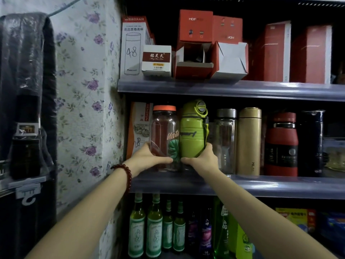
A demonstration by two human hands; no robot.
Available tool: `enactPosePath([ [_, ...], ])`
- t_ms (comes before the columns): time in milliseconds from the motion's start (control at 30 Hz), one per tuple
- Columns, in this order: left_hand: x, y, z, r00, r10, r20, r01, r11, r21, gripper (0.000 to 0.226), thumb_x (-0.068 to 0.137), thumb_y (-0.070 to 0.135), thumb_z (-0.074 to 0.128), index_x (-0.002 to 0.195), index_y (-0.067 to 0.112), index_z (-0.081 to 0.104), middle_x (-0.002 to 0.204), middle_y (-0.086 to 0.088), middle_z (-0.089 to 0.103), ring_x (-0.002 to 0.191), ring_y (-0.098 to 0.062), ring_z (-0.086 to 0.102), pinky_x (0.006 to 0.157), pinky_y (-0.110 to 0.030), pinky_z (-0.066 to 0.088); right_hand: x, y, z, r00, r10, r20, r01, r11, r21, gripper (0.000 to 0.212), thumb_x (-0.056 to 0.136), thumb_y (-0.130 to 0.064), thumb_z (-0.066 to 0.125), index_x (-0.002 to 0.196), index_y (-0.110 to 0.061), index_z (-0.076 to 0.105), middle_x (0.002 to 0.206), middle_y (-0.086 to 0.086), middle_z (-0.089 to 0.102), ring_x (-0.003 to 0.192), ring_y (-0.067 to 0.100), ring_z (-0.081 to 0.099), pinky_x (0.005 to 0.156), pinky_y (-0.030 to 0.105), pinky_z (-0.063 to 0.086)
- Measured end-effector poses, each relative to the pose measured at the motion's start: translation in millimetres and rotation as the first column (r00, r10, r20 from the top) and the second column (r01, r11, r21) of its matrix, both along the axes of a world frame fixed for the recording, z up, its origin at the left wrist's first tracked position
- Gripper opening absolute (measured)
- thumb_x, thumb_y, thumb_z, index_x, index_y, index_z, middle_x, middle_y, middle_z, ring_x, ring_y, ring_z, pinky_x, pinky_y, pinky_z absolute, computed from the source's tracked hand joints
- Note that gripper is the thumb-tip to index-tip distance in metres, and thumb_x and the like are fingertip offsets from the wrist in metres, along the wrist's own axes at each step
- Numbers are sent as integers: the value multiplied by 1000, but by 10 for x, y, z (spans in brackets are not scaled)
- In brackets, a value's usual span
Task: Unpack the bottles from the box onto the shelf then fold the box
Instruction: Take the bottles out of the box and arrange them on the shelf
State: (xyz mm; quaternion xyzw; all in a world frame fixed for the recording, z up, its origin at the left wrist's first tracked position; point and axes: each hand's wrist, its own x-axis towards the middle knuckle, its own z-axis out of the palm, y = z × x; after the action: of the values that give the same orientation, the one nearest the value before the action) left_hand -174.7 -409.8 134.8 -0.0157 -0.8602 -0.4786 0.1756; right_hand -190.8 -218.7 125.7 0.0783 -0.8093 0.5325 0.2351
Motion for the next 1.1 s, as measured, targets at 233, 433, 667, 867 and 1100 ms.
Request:
enactPosePath([
  [233,18,110,21,997,-5,-72,14,991,133,133,54,39,89,150,30,-2,156,-1,26,140,-23,32,115,-41,28,0,63,49,993,108,52,-108,994,-3,83,68,-37,84,130,-15,34,113,1,55,97,19,52,78,28,41],
  [433,-73,167,-79,974,1,-225,45,978,201,136,48,28,93,149,38,1,149,3,37,135,-18,39,112,-40,32,-41,44,20,997,74,21,-73,996,-55,71,68,-39,83,120,-16,41,107,1,57,91,18,55,76,28,44],
  [667,-69,28,45,982,-128,-138,151,974,168,101,58,15,88,140,24,29,126,5,52,115,-13,47,100,-27,35,-40,72,53,985,148,84,-146,989,-40,80,66,-43,83,128,-17,40,116,0,58,99,17,55,79,27,42],
  [867,-99,89,-5,979,-10,-202,43,986,158,103,41,30,94,130,24,43,120,6,61,117,-16,56,100,-34,46,-37,52,33,995,80,63,-80,997,9,82,62,-42,86,125,-15,41,111,0,53,97,18,52,78,28,42],
  [1100,19,-66,41,991,-134,-17,135,985,108,57,67,18,84,114,25,51,112,9,60,100,-8,56,87,-19,47,-43,65,83,974,194,113,-195,981,-3,108,27,-62,88,122,-27,50,112,-3,68,100,18,66,91,40,54],
])
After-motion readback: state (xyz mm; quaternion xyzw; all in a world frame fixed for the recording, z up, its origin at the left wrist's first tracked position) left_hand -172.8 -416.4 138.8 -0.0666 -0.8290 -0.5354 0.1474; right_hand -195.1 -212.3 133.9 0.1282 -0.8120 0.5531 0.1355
